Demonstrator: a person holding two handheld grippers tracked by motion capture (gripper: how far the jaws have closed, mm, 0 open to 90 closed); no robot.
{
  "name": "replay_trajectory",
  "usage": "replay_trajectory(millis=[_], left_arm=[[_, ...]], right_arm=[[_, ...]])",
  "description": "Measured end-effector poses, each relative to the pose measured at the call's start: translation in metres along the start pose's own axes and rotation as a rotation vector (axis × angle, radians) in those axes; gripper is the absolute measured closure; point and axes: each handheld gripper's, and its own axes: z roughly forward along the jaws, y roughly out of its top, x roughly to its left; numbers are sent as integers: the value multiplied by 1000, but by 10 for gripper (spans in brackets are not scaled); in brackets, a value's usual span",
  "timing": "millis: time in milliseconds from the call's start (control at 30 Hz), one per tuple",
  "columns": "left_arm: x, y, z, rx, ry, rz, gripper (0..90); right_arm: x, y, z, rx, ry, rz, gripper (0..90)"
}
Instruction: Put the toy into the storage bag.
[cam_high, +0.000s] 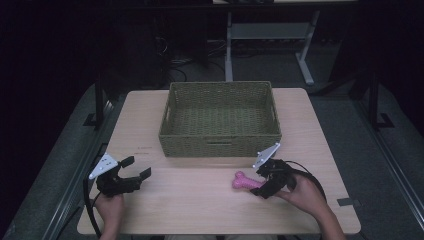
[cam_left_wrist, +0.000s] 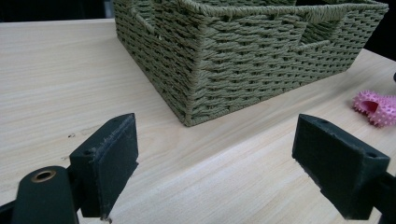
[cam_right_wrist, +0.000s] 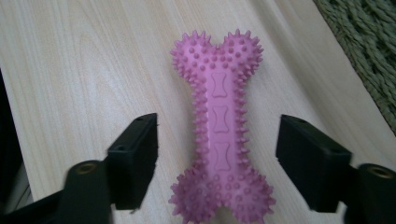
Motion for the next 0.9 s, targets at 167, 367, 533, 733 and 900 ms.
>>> replay_trajectory(millis=[167, 367, 533, 733, 900], left_arm=[[0, 0, 0, 0, -1, 0, 139], [0, 0, 0, -2, -1, -2, 139], [1, 0, -1, -3, -1, -4, 139], [1, 0, -1, -4, -1, -4, 139], [1, 0, -1, -8, 1, -6, 139]], right_arm=[[-2, 7, 8, 43, 9, -24, 366], [-2, 11, 16, 76, 14, -46, 425], [-3, 13, 25, 110, -3, -72, 503], [-3, 14, 29, 121, 10, -81, 560], [-3, 15, 28, 121, 42, -85, 579]])
